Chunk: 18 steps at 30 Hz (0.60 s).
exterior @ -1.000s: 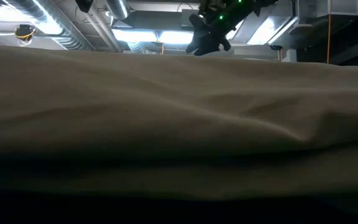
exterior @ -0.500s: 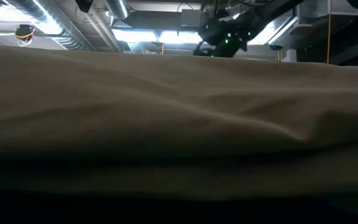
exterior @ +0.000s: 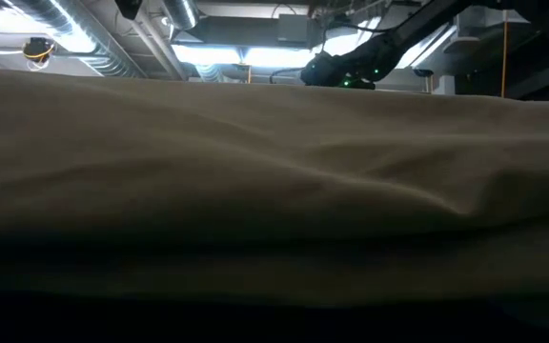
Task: Fold laundry
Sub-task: Fold the pink panty
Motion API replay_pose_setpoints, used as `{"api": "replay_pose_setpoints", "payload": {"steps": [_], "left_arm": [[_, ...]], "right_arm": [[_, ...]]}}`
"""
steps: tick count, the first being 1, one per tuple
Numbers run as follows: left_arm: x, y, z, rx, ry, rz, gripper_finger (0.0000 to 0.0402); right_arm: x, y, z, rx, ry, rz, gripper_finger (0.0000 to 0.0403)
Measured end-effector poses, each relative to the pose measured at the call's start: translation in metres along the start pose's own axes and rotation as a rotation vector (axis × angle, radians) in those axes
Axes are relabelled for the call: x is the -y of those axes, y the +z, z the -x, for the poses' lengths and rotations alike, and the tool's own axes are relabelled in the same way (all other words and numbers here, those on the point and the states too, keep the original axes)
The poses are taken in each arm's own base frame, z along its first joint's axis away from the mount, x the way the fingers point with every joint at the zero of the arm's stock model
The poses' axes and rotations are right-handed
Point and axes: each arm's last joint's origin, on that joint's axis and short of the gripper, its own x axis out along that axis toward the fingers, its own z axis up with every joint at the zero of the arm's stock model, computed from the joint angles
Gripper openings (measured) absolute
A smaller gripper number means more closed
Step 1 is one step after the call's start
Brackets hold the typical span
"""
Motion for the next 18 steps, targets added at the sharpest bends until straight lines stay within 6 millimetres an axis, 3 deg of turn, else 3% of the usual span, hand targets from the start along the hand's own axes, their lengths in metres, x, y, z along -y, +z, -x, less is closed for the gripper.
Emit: {"api": "replay_pose_setpoints", "payload": {"steps": [3,9,13,18], "left_arm": [[0.0,0.0,0.0,-0.002,0.0,-0.001,0.0096],[0.0,0.0,0.0,-0.003,0.001,-0.001,0.0096],[0.0,-0.001,0.0,-0.011,0.003,-0.006,0.0096],[0.0,-0.001,0.0,-0.011,0.003,-0.006,0.0096]], "right_arm": [[0.0,0.001,0.0,0.011,0.013,0.002,0.015],[-0.001,0.004,0.004,0.029,0.019,0.016,0.0016],[-0.006,0.014,0.014,0.068,0.061,0.062,0.0022],[-0.022,0.05,0.043,0.178,0.214,0.095,0.0006]]}}
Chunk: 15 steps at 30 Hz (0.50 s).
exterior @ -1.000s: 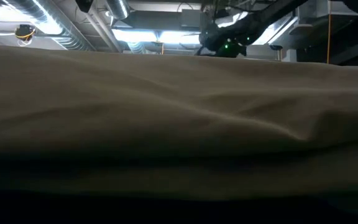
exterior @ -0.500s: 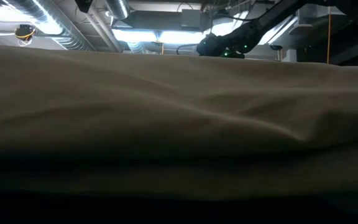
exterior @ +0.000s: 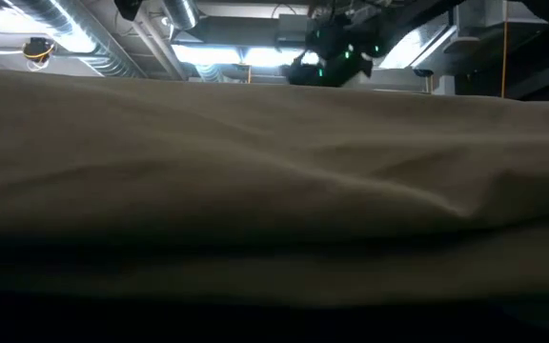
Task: Fold laundry
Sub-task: Fold the pink panty
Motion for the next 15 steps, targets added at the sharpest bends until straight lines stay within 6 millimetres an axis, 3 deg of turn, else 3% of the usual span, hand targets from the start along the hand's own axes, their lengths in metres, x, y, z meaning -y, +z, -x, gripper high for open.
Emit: {"api": "replay_pose_setpoints", "payload": {"steps": [7,15], "left_arm": [[0.0,-0.001,0.0,-0.006,0.001,-0.003,0.0096],[0.0,-0.003,0.0,-0.024,0.005,-0.013,0.0096]], "right_arm": [[-0.045,0.054,0.03,0.11,0.206,0.076,0.0005],[-0.102,0.082,0.067,0.129,0.304,0.261,0.0005]]}}
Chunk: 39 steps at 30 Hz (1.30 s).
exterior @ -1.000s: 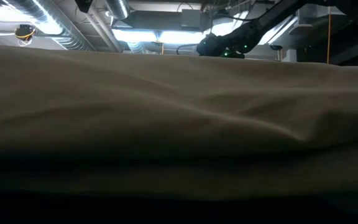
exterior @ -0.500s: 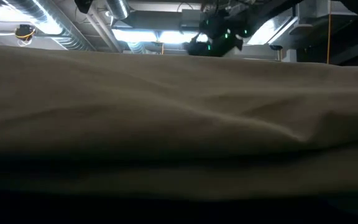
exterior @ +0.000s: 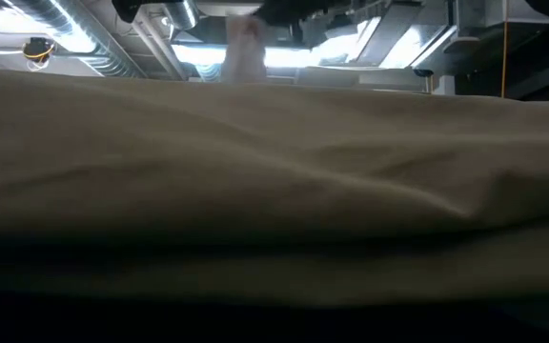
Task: Fold laundry
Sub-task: Fold the pink panty
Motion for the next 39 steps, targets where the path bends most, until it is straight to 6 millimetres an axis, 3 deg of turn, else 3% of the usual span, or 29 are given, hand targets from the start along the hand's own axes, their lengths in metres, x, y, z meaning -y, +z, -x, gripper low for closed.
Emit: {"api": "replay_pose_setpoints", "payload": {"steps": [8,15,21,33,39], "left_arm": [[0.0,0.0,0.0,0.0,0.0,0.0,0.0096],[0.0,0.0,0.0,0.002,-0.001,0.001,0.0096],[0.001,0.0,0.0,-0.001,-0.018,0.002,0.0108],[0.004,-0.005,-0.009,-0.04,-0.009,0.098,0.0204],[0.008,-0.009,-0.017,-0.073,0.001,0.142,0.0212]], "right_arm": [[-0.055,0.028,0.019,0.001,0.097,0.084,0.0007],[-0.087,0.036,0.029,-0.012,0.161,0.136,0.0006],[-0.1,0.031,0.028,-0.054,0.189,0.135,0.001],[-0.131,0.017,0.024,-0.162,0.264,0.136,0.0011],[-0.15,0.008,0.023,-0.222,0.309,0.142,0.0012]]}}
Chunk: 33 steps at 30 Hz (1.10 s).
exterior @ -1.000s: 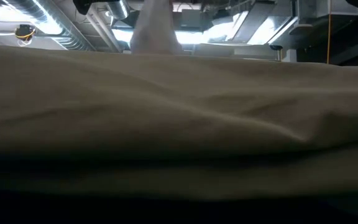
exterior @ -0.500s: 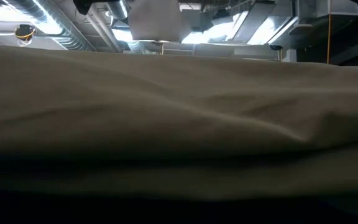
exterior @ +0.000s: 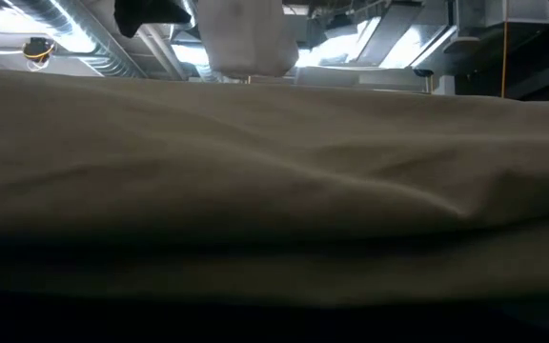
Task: Fold laundry
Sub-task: Fold the pink panty
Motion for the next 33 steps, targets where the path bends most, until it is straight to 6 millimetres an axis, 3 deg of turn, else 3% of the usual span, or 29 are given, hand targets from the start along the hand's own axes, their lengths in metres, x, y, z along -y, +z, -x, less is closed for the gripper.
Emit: {"api": "replay_pose_setpoints", "payload": {"steps": [10,20,24,33], "left_arm": [[0.014,0.001,-0.018,0.009,-0.141,0.037,0.0207],[0.029,0.007,-0.026,0.083,-0.295,0.073,0.0193],[0.034,0.007,-0.023,0.096,-0.323,0.075,0.015],[0.044,0.004,-0.017,0.088,-0.366,0.063,0.0012]], "right_arm": [[-0.026,-0.003,-0.01,-0.036,0.009,0.056,0.0012],[-0.03,-0.01,-0.012,-0.111,-0.042,0.046,0.0012],[-0.028,-0.016,-0.011,-0.167,-0.108,0.034,0.0012],[-0.028,-0.017,-0.011,-0.178,-0.13,0.027,0.0012]]}}
